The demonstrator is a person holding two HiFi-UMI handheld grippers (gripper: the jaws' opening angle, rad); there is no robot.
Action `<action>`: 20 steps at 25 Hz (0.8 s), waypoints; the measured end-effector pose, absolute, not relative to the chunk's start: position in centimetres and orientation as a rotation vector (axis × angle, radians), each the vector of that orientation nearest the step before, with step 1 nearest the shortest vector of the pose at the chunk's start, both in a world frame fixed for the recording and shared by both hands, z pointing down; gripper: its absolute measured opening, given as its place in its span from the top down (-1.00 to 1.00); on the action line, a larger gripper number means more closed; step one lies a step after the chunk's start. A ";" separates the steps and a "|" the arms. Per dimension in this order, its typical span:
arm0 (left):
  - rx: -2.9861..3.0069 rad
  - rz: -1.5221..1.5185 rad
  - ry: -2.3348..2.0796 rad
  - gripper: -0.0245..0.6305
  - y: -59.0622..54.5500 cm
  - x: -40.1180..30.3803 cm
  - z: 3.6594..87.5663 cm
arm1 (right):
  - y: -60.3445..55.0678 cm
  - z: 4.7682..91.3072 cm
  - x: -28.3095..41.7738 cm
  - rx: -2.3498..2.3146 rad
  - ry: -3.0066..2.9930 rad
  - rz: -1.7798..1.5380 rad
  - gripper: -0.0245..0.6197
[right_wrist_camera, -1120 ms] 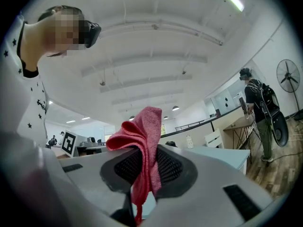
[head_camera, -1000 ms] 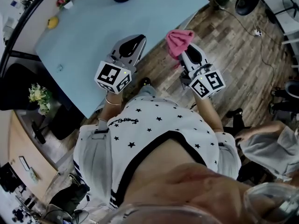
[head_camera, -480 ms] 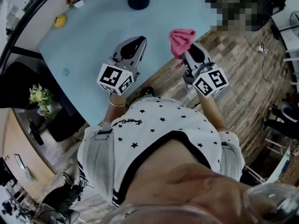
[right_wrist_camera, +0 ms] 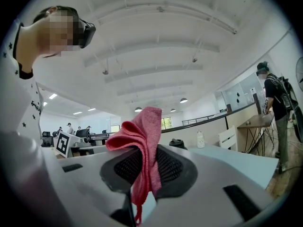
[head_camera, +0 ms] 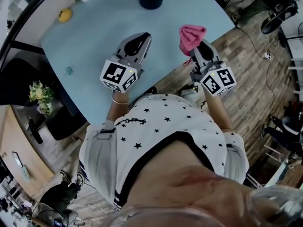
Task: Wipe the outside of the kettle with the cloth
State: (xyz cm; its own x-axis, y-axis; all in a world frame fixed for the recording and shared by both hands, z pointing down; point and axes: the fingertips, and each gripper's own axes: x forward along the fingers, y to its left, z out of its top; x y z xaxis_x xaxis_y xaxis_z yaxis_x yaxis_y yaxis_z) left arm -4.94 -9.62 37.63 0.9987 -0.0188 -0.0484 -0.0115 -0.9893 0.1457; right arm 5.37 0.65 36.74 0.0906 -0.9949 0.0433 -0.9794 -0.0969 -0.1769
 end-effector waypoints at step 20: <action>2.971 -0.009 -0.631 0.80 -13.9 -4.4 37.5 | -8.9 37.9 11.4 -1.817 2.383 -0.324 0.70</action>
State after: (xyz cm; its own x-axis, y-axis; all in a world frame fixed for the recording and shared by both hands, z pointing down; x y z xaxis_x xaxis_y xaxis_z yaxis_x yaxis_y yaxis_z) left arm -4.36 -13.93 37.45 0.9138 -0.4058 0.0159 -0.4052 -0.9084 0.1027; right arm 11.37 -8.85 37.93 -0.2678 -0.9631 0.0283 -0.9357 0.2529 -0.2459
